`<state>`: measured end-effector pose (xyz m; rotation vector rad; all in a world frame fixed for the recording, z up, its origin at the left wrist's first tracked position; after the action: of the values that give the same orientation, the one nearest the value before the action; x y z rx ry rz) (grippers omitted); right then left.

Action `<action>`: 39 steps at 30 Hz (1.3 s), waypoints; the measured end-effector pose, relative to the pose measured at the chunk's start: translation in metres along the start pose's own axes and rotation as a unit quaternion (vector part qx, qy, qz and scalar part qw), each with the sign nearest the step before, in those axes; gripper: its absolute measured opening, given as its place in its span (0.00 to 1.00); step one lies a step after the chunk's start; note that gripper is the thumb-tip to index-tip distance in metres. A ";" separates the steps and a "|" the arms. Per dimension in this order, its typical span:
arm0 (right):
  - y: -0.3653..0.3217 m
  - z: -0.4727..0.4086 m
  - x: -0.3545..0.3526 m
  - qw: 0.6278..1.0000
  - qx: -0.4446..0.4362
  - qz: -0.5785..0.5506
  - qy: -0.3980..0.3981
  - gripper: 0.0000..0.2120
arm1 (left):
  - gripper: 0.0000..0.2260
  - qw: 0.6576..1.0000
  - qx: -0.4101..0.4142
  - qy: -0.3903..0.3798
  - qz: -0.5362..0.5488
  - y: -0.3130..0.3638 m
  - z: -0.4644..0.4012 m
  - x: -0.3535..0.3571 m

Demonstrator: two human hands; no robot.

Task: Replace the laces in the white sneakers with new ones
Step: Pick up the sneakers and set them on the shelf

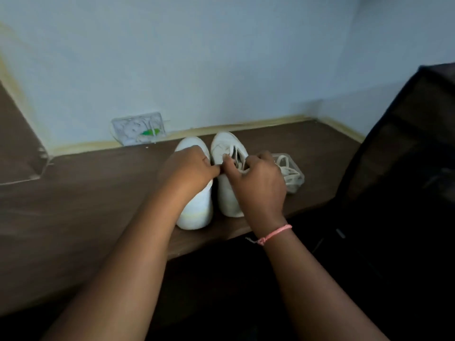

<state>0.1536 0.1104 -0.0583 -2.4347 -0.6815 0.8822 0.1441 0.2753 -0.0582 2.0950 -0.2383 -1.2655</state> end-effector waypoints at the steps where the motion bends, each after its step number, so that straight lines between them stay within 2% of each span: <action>1: -0.002 0.005 -0.004 1.000 -0.013 0.017 -0.018 0.26 | 0.11 0.999 -0.004 0.006 0.034 -0.009 0.003 -0.002; 4: -0.008 0.008 -0.014 0.993 -0.019 0.060 -0.102 0.28 | 0.20 0.997 -0.011 0.014 0.080 -0.029 0.002 -0.013; 7: -0.018 0.008 -0.015 0.974 -0.022 0.106 -0.198 0.29 | 0.23 0.998 0.007 -0.060 0.024 -0.042 -0.006 -0.023; 9: -0.026 0.007 -0.018 0.969 -0.028 0.116 -0.217 0.26 | 0.20 0.996 0.033 -0.071 -0.044 -0.052 -0.010 -0.038; 11: -0.034 0.011 -0.020 0.966 -0.036 0.130 -0.220 0.21 | 0.16 0.982 0.072 0.003 -0.177 -0.059 -0.012 -0.067; 13: -0.040 0.016 -0.020 0.963 -0.041 0.148 -0.221 0.16 | 0.17 0.958 0.077 0.094 -0.261 -0.066 -0.009 -0.096; 16: -0.047 0.020 -0.018 0.957 -0.063 0.187 -0.213 0.13 | 0.20 0.937 0.083 0.132 -0.312 -0.082 -0.007 -0.110; 19: -0.040 0.021 -0.013 0.947 -0.075 0.226 -0.217 0.13 | 0.18 0.923 0.090 0.179 -0.328 -0.096 -0.019 -0.120; 20: -0.038 0.020 -0.010 0.947 -0.077 0.227 -0.214 0.14 | 0.16 0.925 0.082 0.186 -0.321 -0.100 -0.026 -0.120; 21: -0.035 0.020 -0.008 0.947 -0.078 0.229 -0.209 0.14 | 0.16 0.940 0.051 0.178 -0.286 -0.107 -0.031 -0.118; 23: -0.032 0.020 -0.006 0.951 -0.081 0.230 -0.192 0.15 | 0.15 0.973 -0.048 0.158 -0.160 -0.120 -0.038 -0.109; 25: -0.032 0.020 -0.006 0.956 -0.091 0.226 -0.162 0.15 | 0.20 0.977 -0.136 0.160 -0.045 -0.128 -0.039 -0.095; 27: -0.029 0.023 -0.007 0.957 -0.107 0.230 -0.137 0.15 | 0.35 0.974 -0.185 0.131 0.026 -0.126 -0.037 -0.075; 29: -0.028 0.025 -0.008 0.957 -0.126 0.232 -0.118 0.14 | 0.54 0.977 -0.188 0.095 0.021 -0.121 -0.036 -0.056; 31: -0.023 0.025 -0.006 0.961 -0.126 0.224 -0.102 0.12 | 0.64 0.982 -0.170 0.083 -0.003 -0.117 -0.036 -0.044; 34: -0.025 0.024 -0.006 0.963 -0.129 0.220 -0.091 0.11 | 0.64 0.987 -0.142 0.068 0.037 -0.120 -0.032 -0.035; 39: -0.029 0.020 -0.008 0.965 -0.122 0.204 -0.109 0.12 | 0.53 0.978 -0.114 0.018 0.172 -0.124 -0.028 -0.020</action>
<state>0.1264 0.1329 -0.0522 -2.7829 -0.3807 1.3093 0.1349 0.3917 -0.1127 1.7876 -0.4004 -0.9974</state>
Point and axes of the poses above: each hand's wrist, its own z-axis away from the middle knuckle, its own x-axis out of the palm, y = z × x, the point moved 9 cm from there along -z, towards the middle knuckle, and after that the axes turned 14 degrees about y, right-handed, at the moved point
